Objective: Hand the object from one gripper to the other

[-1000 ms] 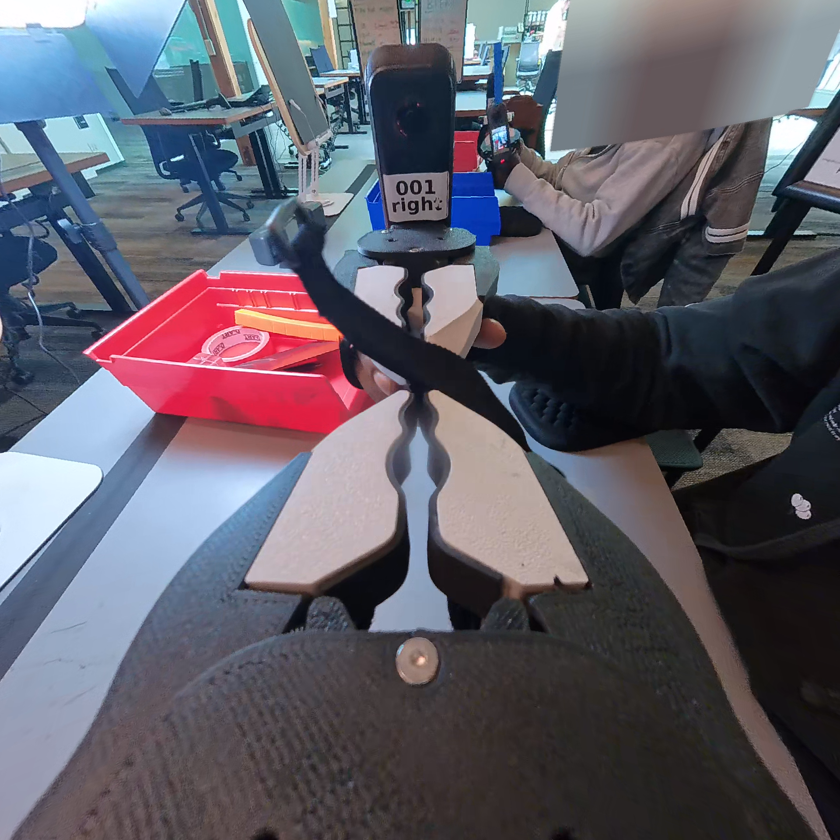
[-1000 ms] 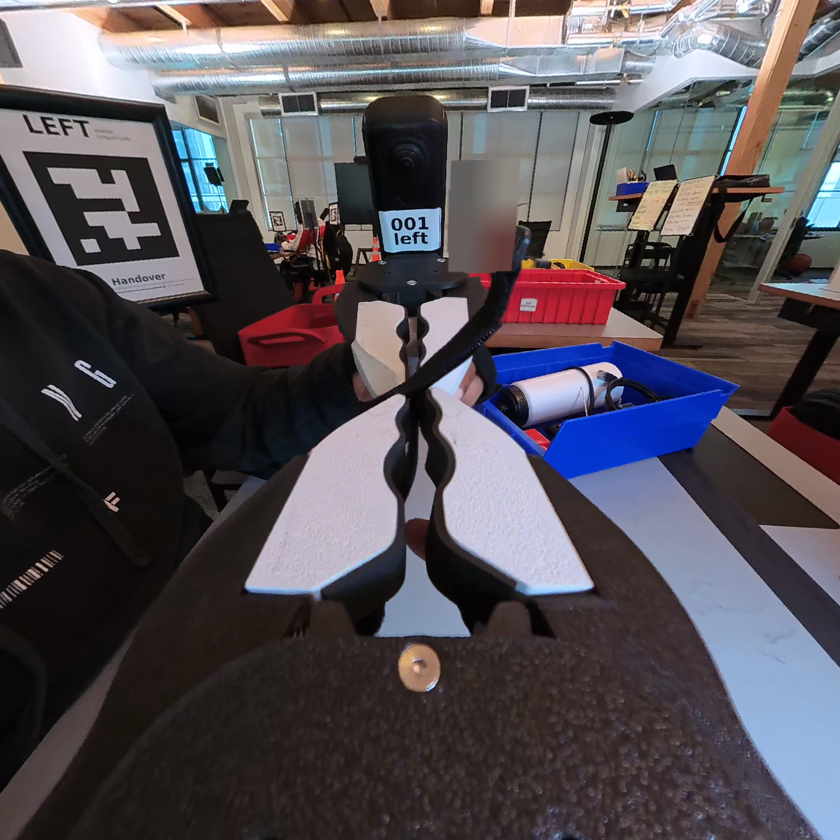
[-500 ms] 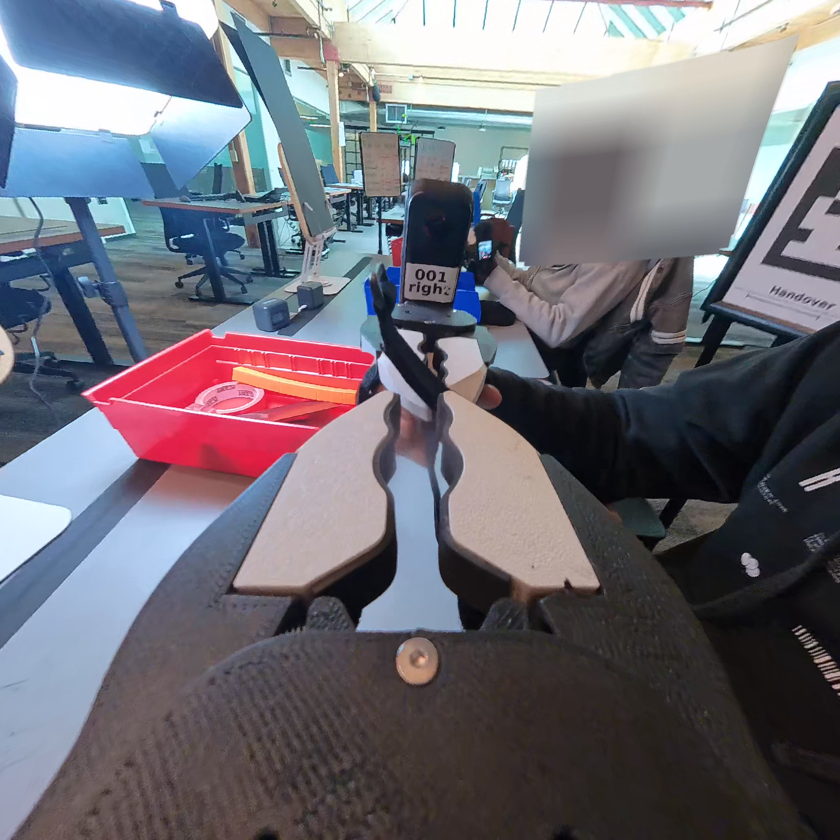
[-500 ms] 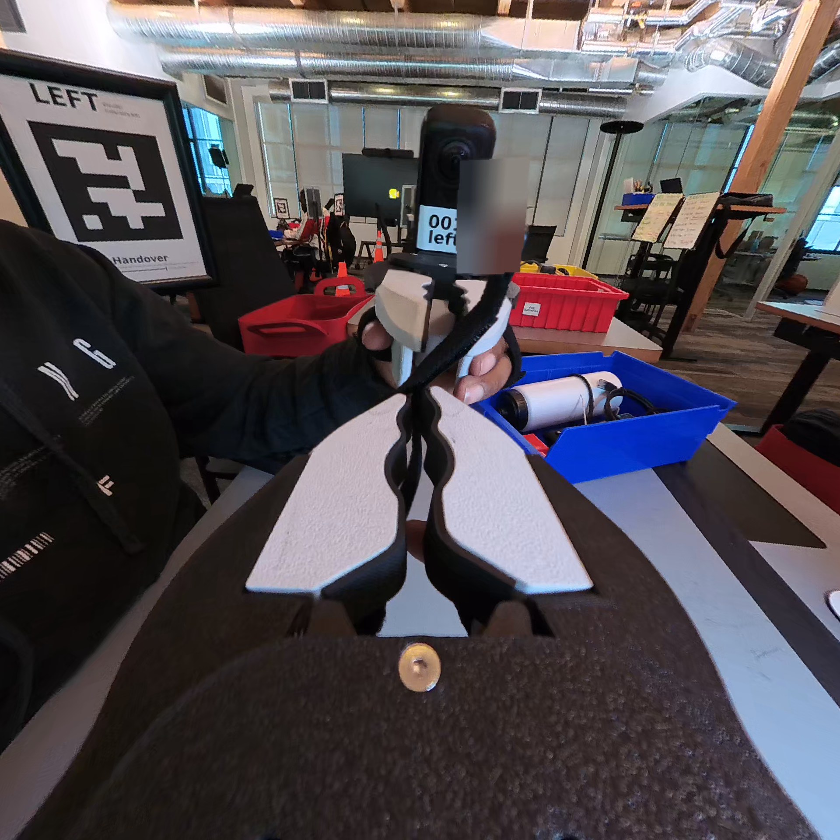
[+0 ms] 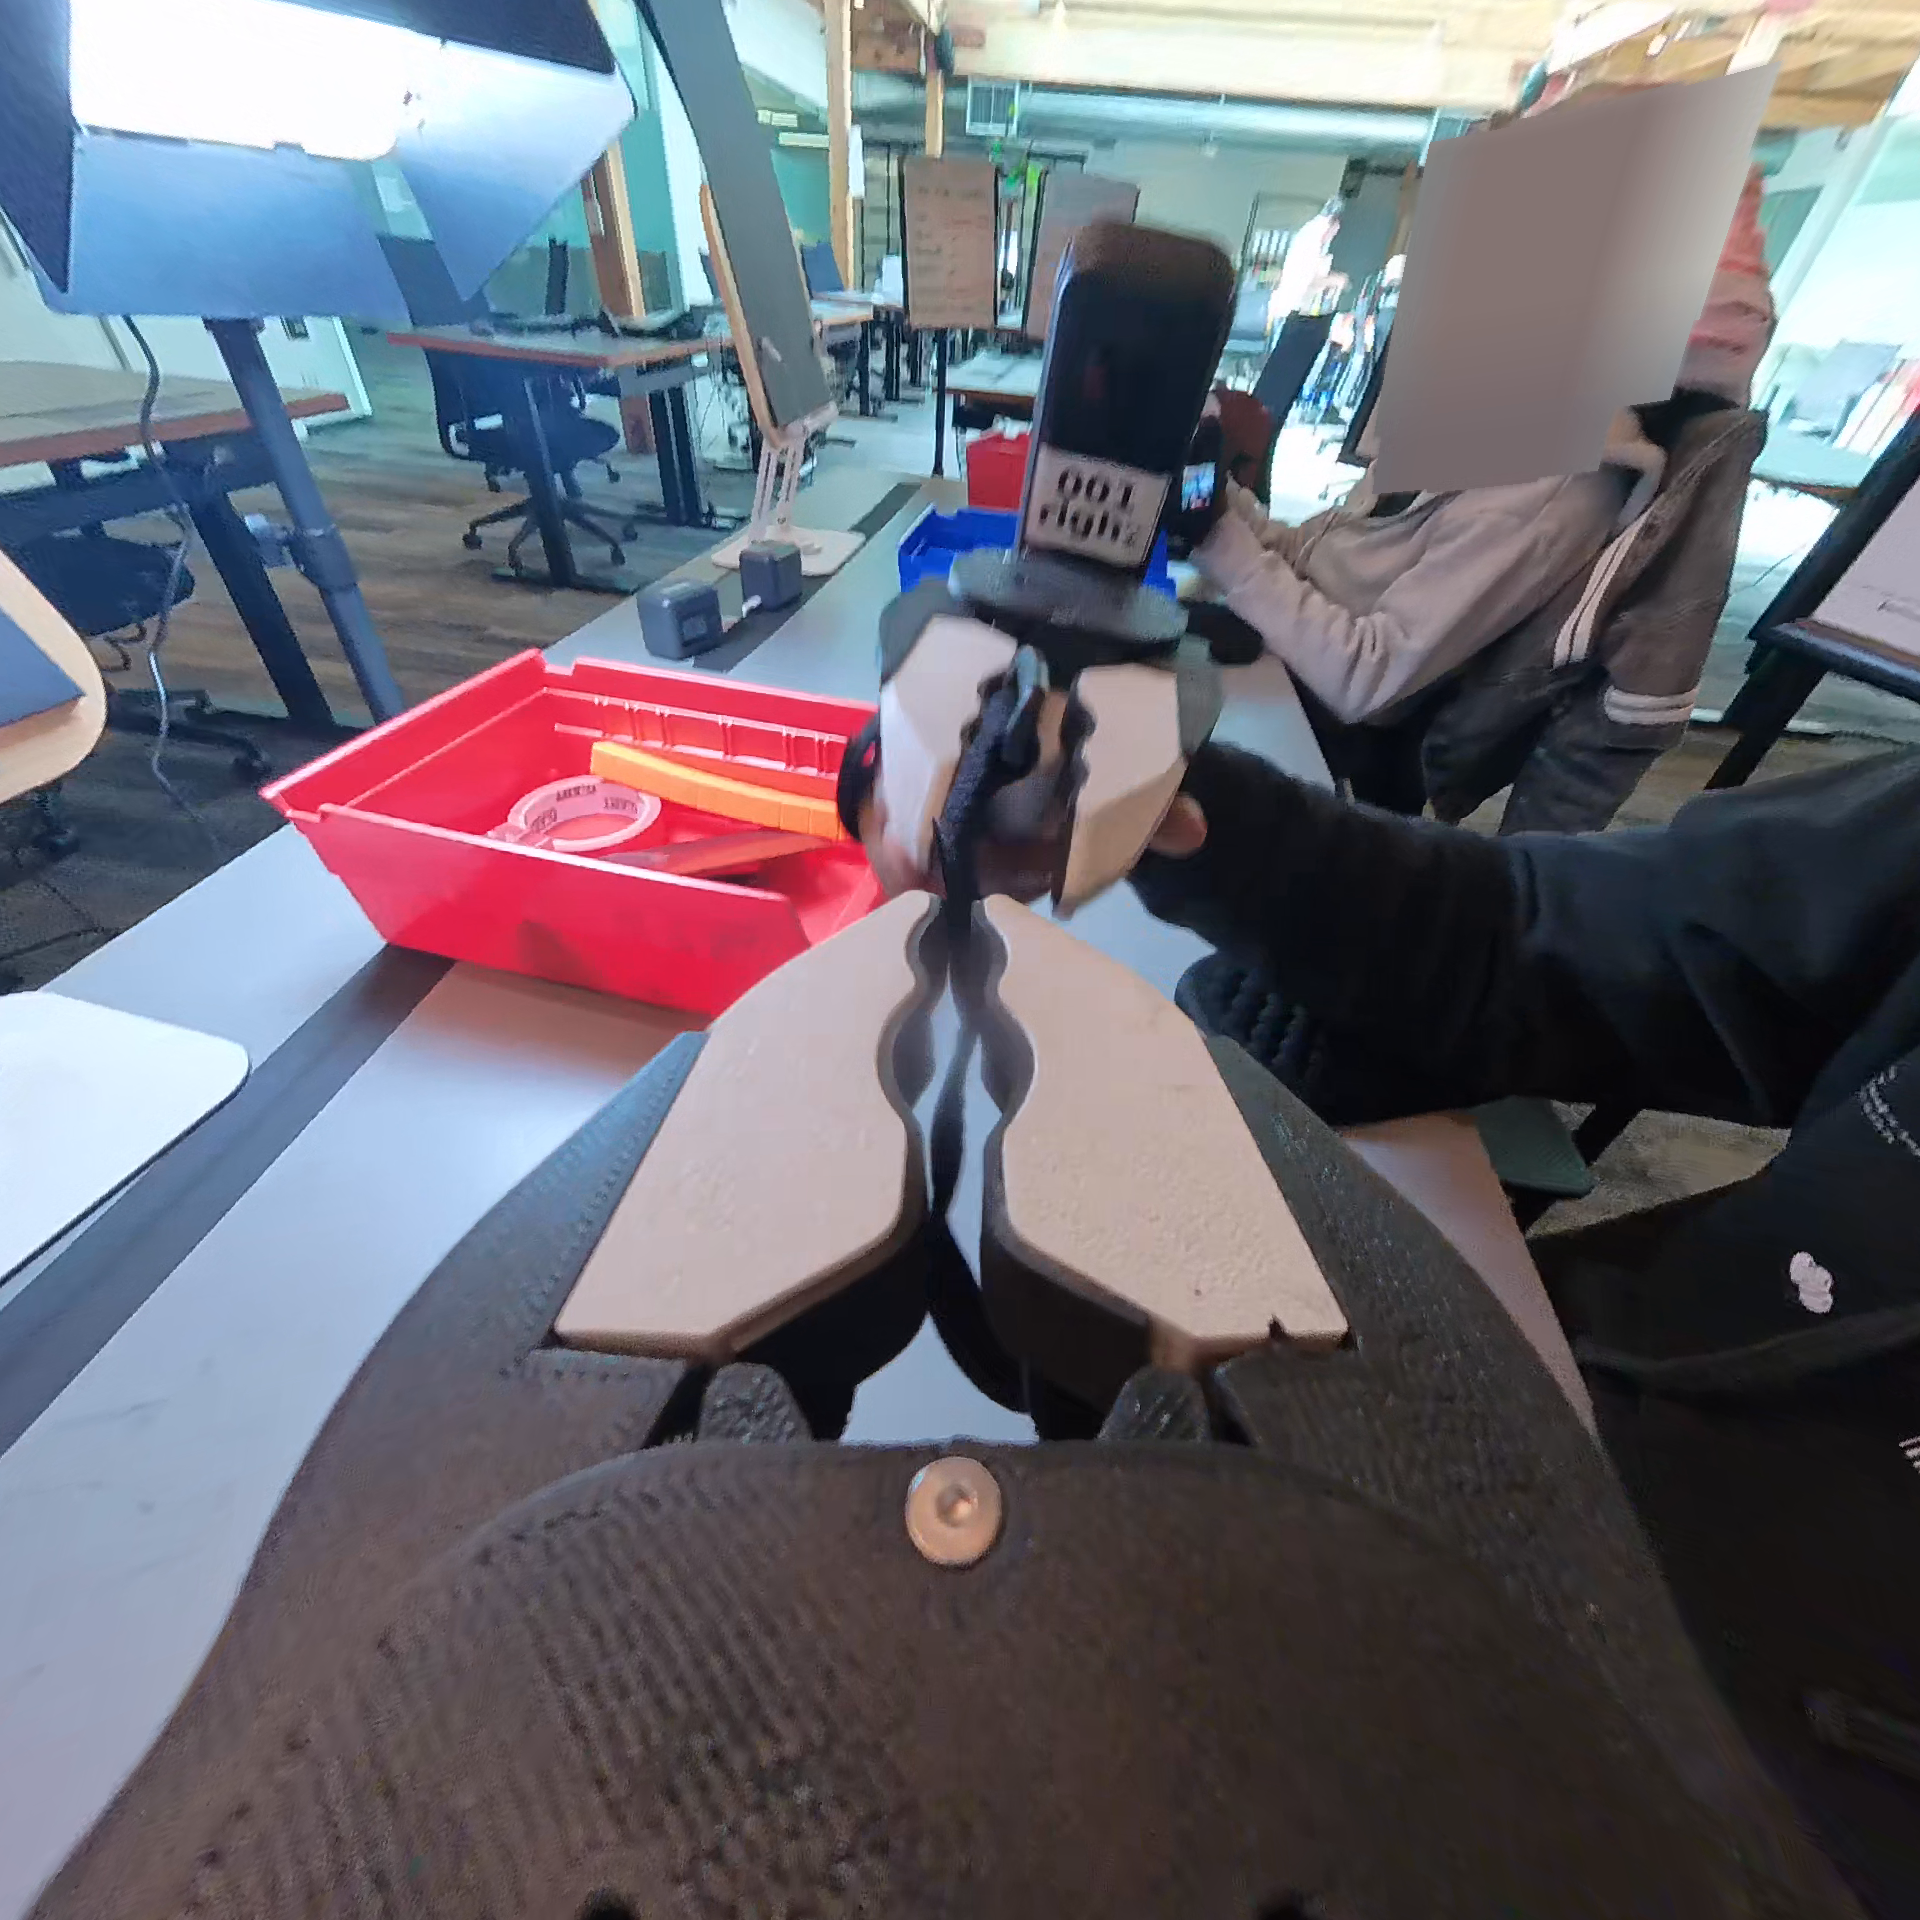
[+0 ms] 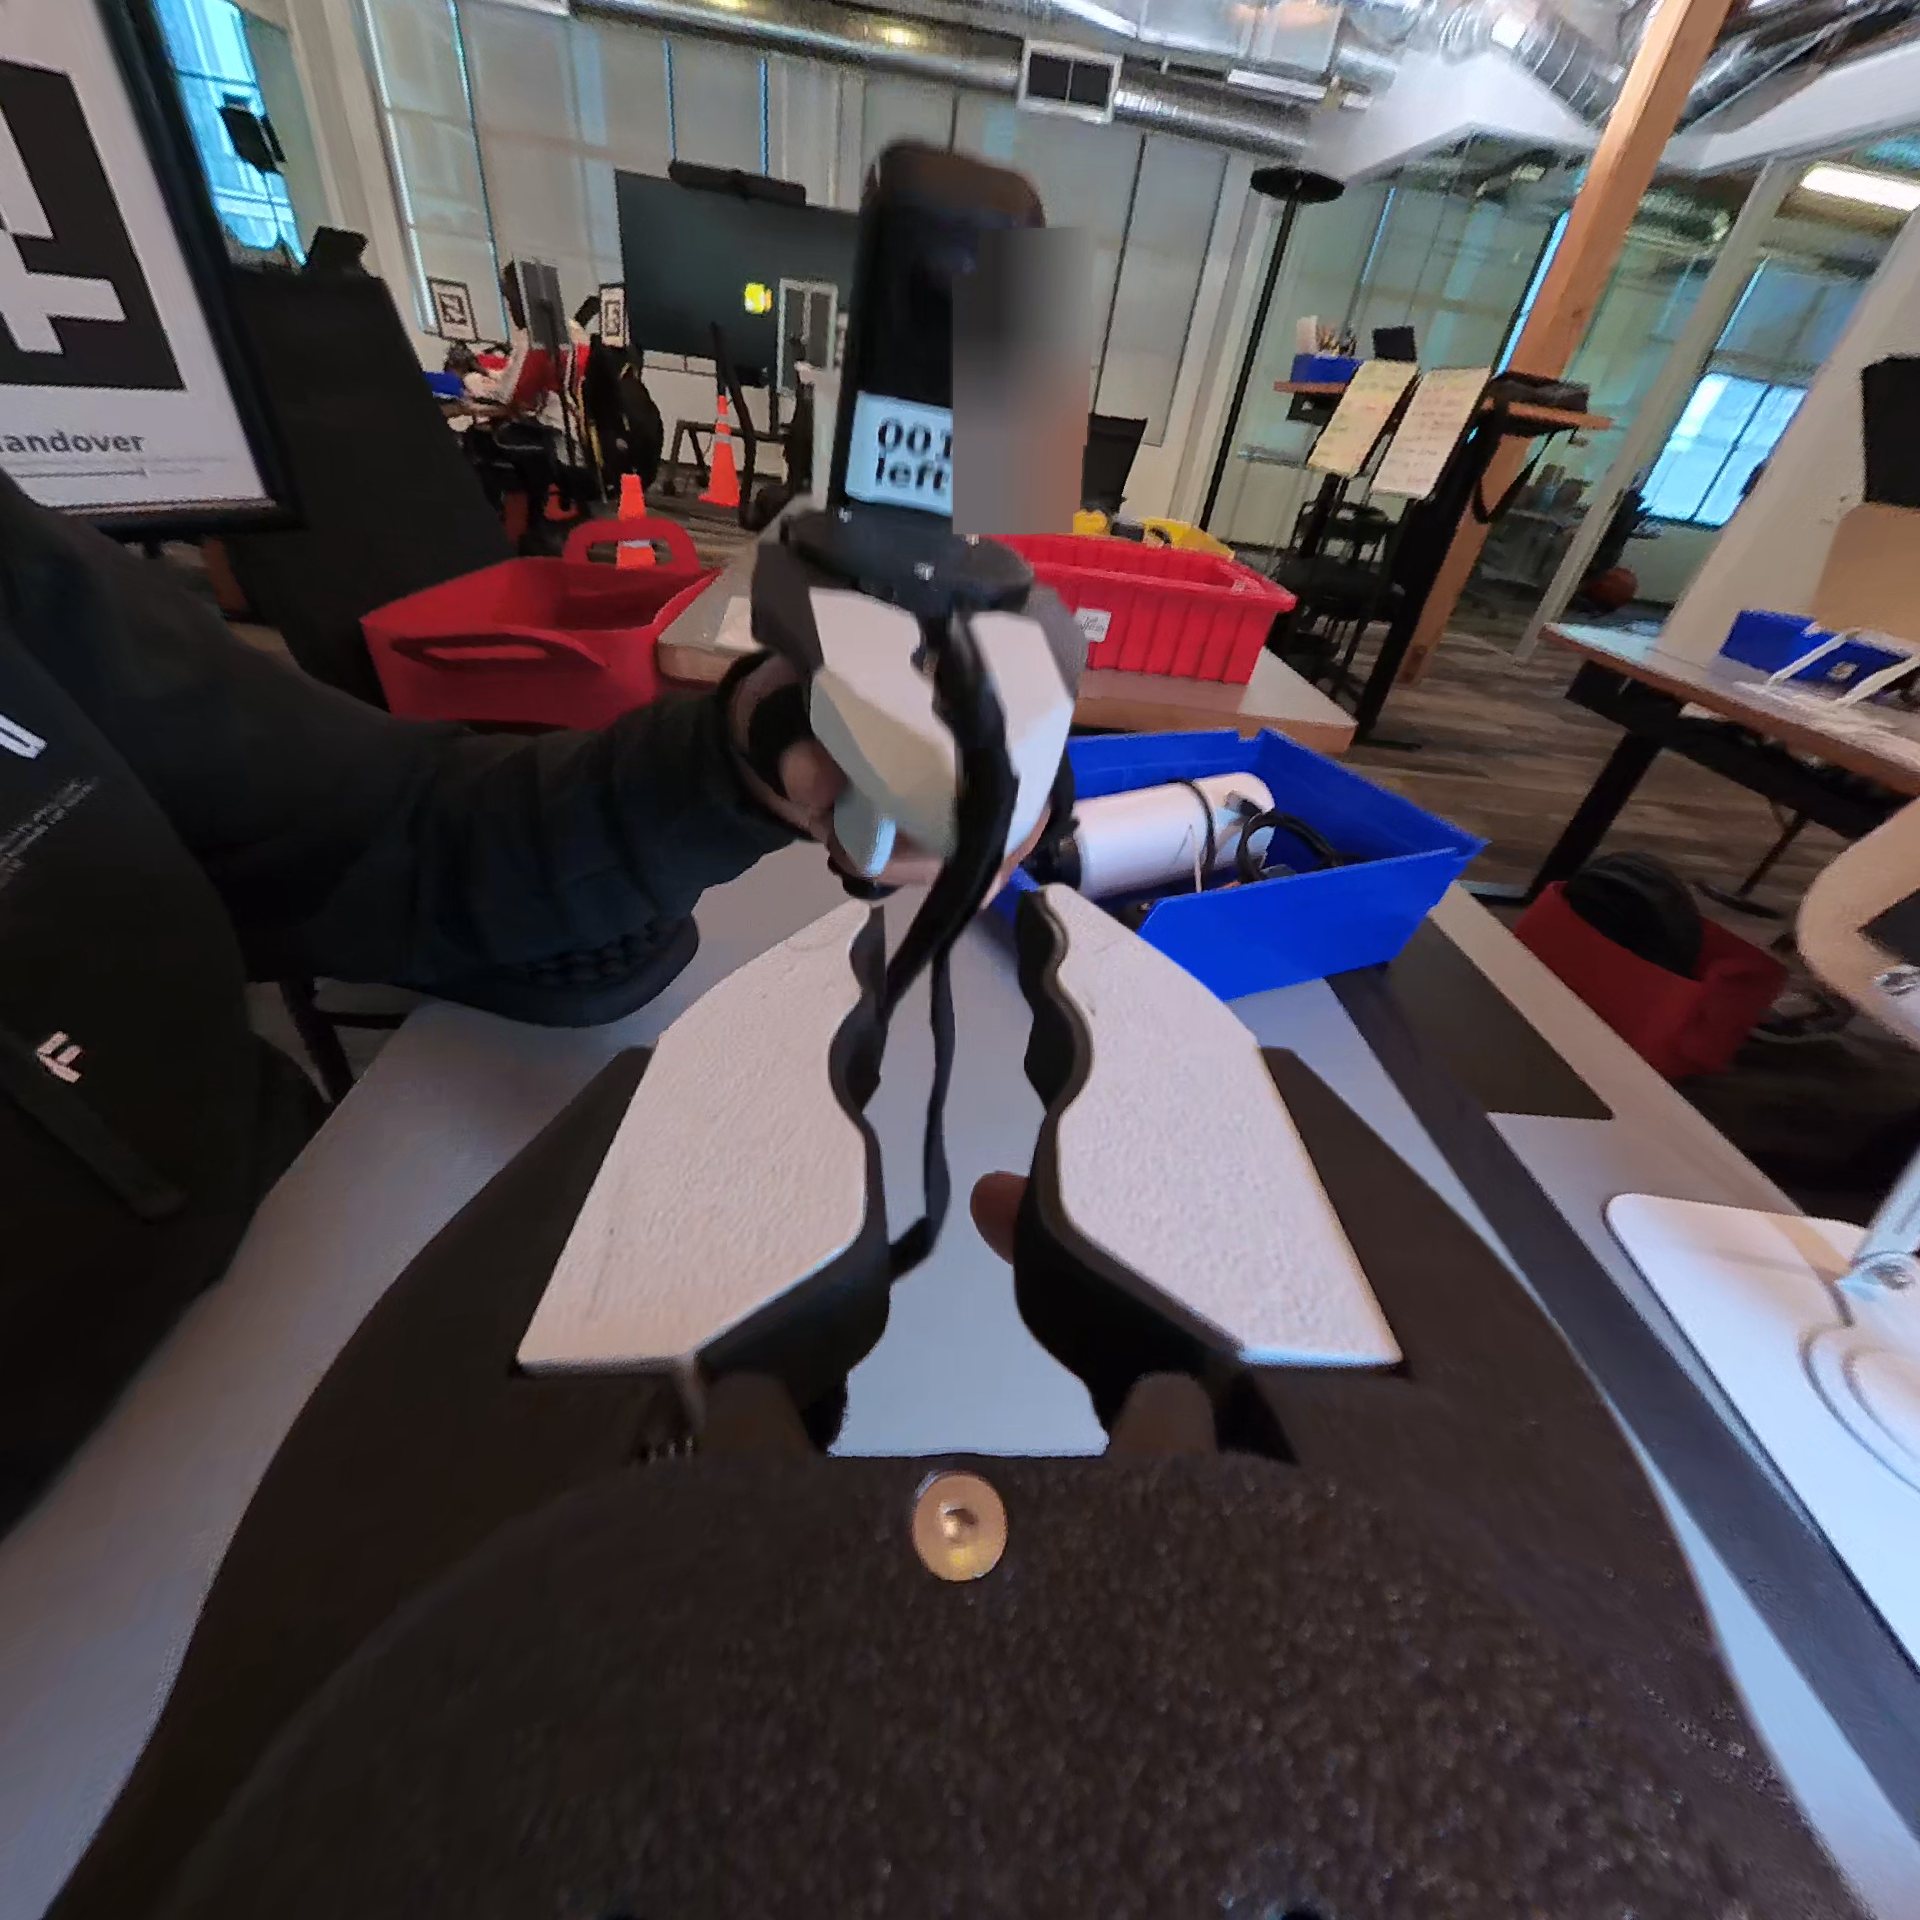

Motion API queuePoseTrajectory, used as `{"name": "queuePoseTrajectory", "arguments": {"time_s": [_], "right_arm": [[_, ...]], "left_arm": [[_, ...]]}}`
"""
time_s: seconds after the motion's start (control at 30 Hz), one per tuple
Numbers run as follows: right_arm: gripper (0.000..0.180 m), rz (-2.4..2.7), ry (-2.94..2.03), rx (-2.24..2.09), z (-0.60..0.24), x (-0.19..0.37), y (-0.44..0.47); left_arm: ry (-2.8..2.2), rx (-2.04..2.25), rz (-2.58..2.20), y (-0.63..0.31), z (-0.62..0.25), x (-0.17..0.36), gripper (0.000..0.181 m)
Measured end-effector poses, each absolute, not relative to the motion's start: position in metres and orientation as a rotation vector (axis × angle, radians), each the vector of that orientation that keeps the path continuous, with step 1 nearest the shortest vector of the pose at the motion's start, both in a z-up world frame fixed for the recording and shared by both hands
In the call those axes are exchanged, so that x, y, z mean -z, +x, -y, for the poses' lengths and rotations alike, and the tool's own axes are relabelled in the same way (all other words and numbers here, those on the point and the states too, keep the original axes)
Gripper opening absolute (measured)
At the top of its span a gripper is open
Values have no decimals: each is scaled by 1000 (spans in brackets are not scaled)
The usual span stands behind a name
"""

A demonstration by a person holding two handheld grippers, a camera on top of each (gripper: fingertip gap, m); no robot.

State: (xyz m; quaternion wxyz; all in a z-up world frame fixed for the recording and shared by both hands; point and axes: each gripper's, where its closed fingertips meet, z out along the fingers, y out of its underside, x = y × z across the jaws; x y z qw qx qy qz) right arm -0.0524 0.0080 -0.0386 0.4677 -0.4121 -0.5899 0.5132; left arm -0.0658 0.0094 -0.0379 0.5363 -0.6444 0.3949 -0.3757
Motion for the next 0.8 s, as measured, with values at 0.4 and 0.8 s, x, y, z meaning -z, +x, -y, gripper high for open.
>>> {"name": "queuePoseTrajectory", "arguments": {"time_s": [0.4,0.8], "right_arm": [[3,1417,-985,-850,-22,30,-58],[4,1281,-564,163,-42,27,-80]], "left_arm": [[-1624,826,-912,-61,-26,63,3],[-1505,1383,-407,-74,-35,20,23]]}}
